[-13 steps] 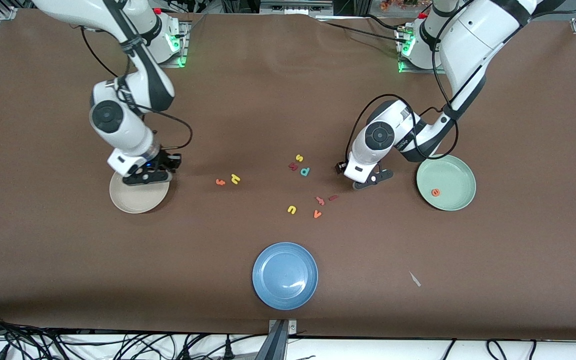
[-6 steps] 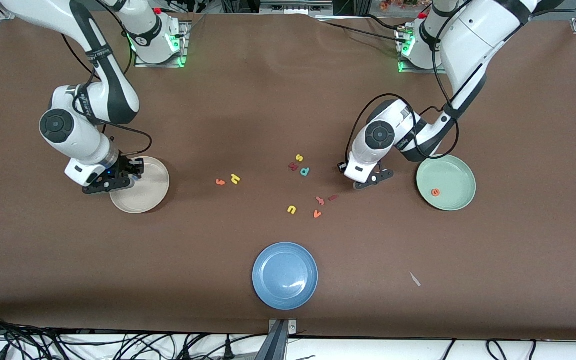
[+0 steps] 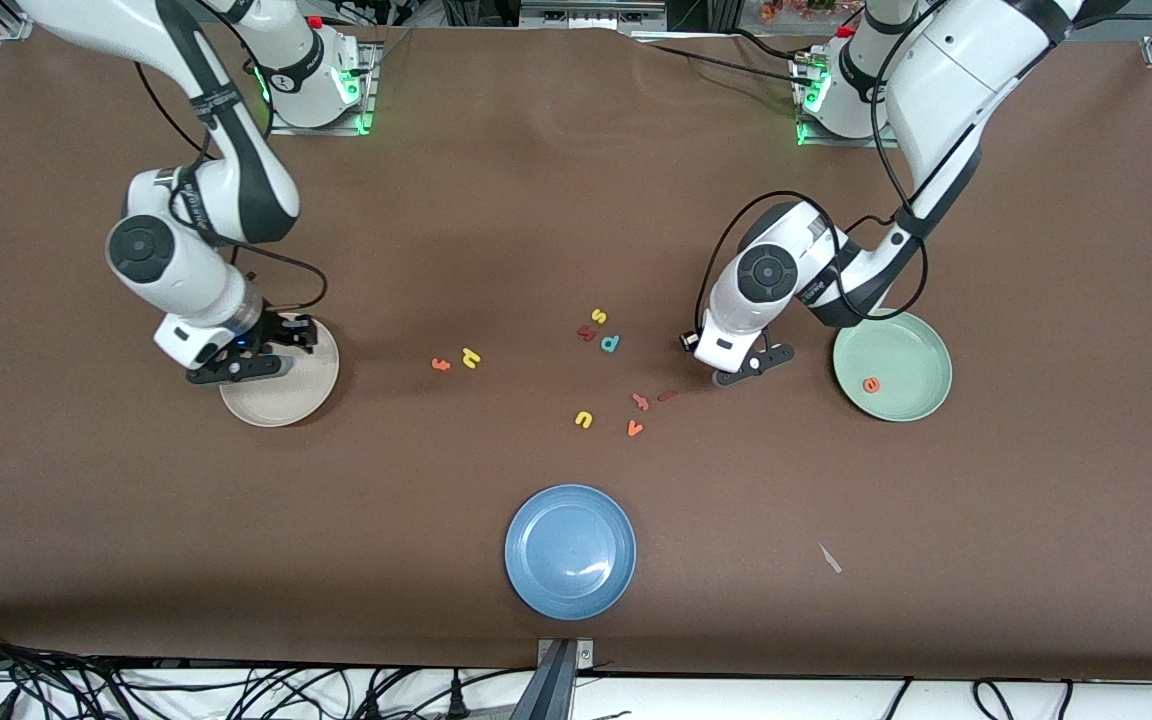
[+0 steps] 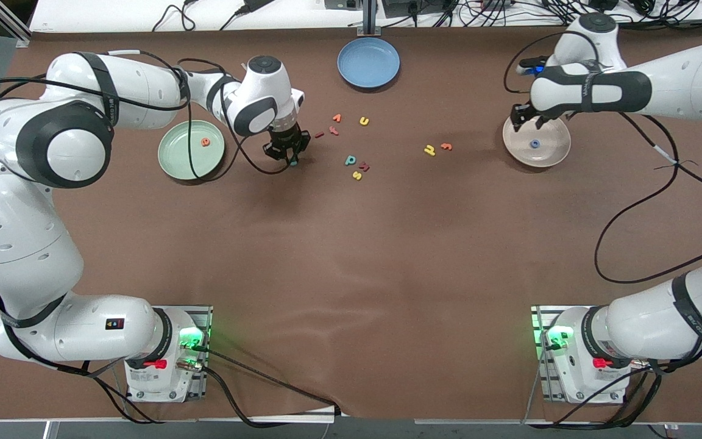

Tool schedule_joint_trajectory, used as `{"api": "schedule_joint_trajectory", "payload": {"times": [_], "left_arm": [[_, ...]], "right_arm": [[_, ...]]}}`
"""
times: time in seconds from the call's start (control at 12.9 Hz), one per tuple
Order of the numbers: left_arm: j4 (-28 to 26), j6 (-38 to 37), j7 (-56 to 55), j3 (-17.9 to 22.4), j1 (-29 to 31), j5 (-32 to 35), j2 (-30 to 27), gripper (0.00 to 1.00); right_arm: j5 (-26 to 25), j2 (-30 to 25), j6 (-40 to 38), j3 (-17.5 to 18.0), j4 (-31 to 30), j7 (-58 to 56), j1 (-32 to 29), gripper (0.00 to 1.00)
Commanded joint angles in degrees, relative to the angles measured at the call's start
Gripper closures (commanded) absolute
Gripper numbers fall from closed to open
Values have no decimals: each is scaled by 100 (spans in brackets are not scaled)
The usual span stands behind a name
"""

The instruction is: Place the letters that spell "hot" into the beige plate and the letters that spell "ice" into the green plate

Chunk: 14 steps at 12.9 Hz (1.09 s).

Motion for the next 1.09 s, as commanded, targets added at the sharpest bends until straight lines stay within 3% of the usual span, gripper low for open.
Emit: {"api": "schedule_joint_trajectory", "payload": {"times": [0.0, 0.16, 0.47, 0.62, 0.85, 0.93, 1.01], "left_arm": [[337, -636, 537, -51, 214, 87, -236, 94], [521, -1075, 1510, -174, 696, -263, -394, 94], [549, -1656, 3752, -209, 1856, -309, -579, 94], [540, -1693, 4580, -131, 2243, -135, -527, 94], [522, -1649, 4952, -104, 2737, 752, -176, 92], [522, -1649, 4953, -104, 2764, 867, -105, 78], [522, -1649, 4953, -95, 2764, 869, -105, 54]], "right_arm": [[41, 94, -28, 651, 158, 1209, 6, 35], [-38, 286, -10, 960, 352, 2071, 102, 35], [-871, 927, 683, 988, 501, 3303, 453, 35], [-1180, 1147, 894, 988, 607, 3595, 515, 35], [-1216, 1350, 957, 988, 765, 3807, 700, 35], [-1251, 1490, 957, 979, 896, 3816, 726, 35], [-1260, 1596, 974, 979, 976, 3816, 735, 35]]}}
